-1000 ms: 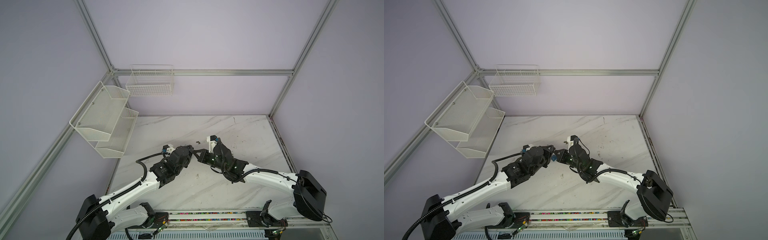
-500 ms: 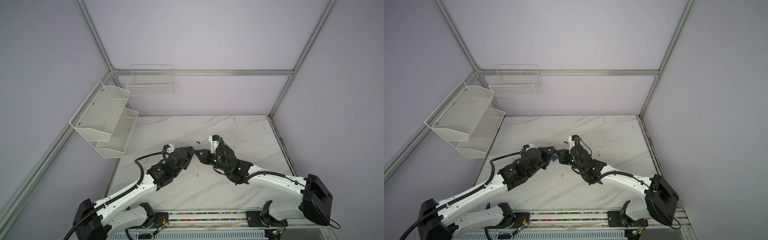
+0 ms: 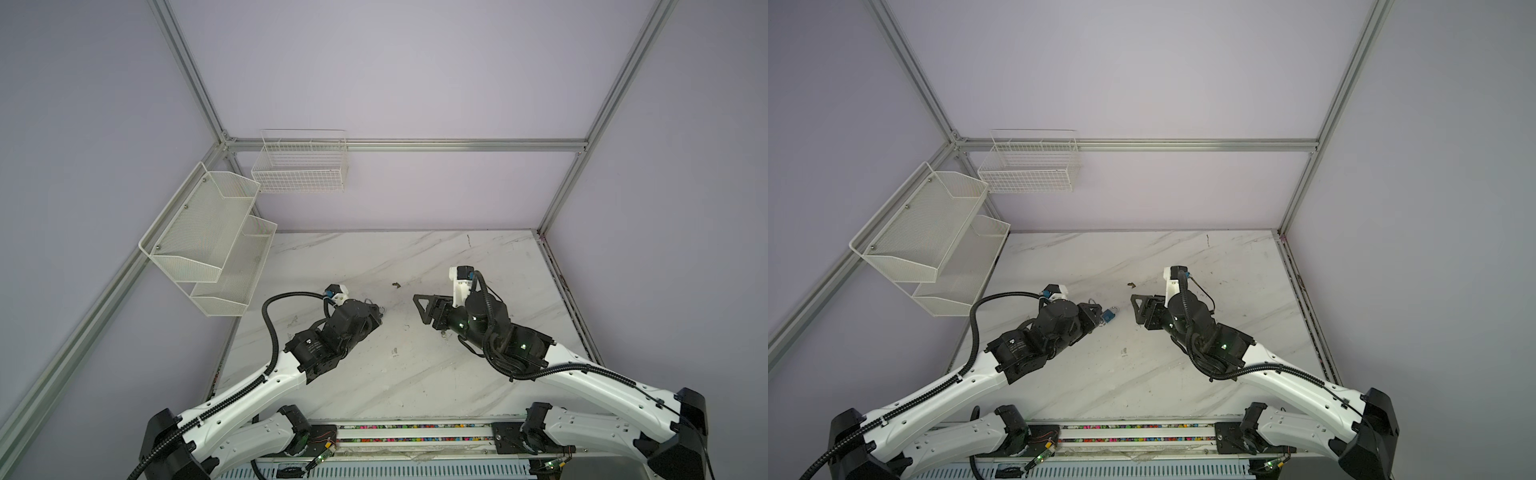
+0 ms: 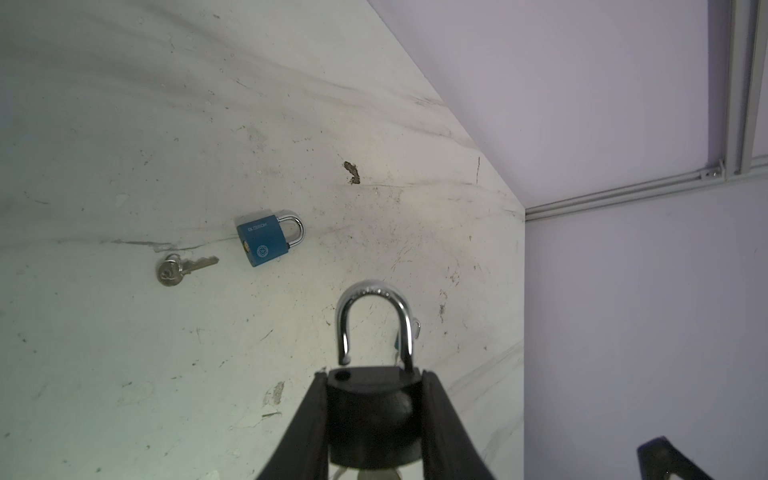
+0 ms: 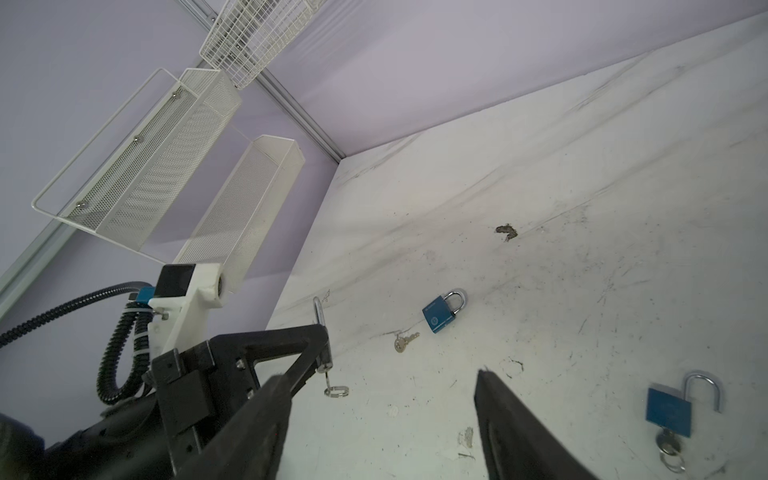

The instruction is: Unlock with the key

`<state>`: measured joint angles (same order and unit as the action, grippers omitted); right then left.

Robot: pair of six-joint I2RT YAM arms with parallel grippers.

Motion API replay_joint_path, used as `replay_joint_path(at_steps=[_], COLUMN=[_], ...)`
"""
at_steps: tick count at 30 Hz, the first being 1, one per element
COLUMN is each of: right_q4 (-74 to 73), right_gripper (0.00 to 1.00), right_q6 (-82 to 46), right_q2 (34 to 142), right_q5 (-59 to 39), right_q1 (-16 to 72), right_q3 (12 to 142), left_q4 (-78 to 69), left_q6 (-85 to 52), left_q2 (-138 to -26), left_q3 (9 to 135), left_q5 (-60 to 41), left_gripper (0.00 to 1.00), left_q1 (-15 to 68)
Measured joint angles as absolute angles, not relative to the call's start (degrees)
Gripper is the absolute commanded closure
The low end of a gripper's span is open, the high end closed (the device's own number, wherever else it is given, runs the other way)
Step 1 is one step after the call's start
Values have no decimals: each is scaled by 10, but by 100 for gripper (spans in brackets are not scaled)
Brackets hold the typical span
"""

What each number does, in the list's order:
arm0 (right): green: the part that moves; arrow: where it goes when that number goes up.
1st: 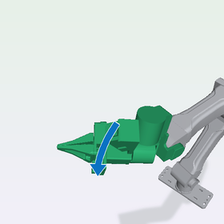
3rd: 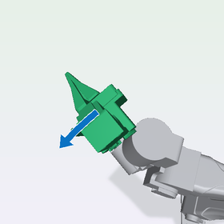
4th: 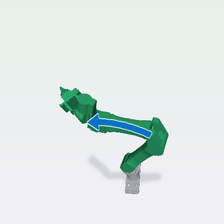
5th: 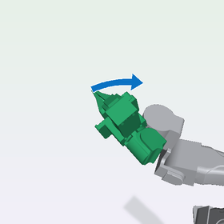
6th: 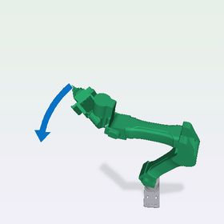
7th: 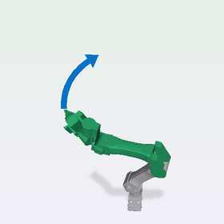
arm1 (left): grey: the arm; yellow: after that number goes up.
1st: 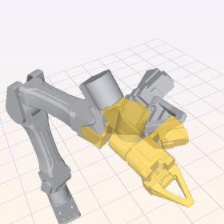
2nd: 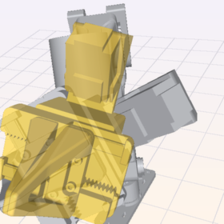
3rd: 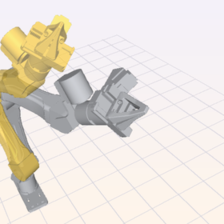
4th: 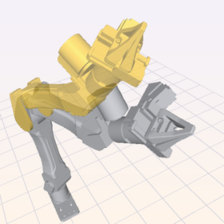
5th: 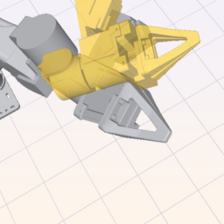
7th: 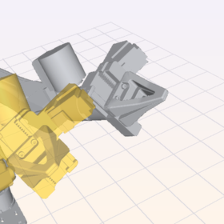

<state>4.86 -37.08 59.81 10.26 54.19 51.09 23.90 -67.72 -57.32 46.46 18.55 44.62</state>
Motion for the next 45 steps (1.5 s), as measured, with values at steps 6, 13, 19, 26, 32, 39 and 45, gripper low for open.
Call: replay_joint_path(at_steps=[6, 13, 19, 26, 32, 39, 45], right_q4=[143, 241, 304, 344, 350, 355, 365], right_gripper=[12, 10, 10, 10, 10, 10, 10], right_q6=[-349, -345, -346, -337, -309, -286, -273], right_q2=[582, 629, 693, 765, 820, 870, 882], right_q5=[101, 75, 58, 22, 5, 2, 23], right_q1=[537, 522, 517, 504, 502, 502, 502], right_q3=[559, 661, 716, 746, 787, 809, 813], left_q4=[210, 127, 53, -63, -107, -131, -133], left_q6=[-519, -335, -221, -134, -101, -89, -88], left_q2=[-561, -577, -585, -560, -555, -555, -555], left_q3=[462, 425, 371, 289, 275, 275, 275], left_q5=[145, 133, 133, 132, 132, 132, 133], left_gripper=[100, 100, 100, 100, 100, 100, 100], left_q1=[448, 481, 497, 504, 507, 507, 507])
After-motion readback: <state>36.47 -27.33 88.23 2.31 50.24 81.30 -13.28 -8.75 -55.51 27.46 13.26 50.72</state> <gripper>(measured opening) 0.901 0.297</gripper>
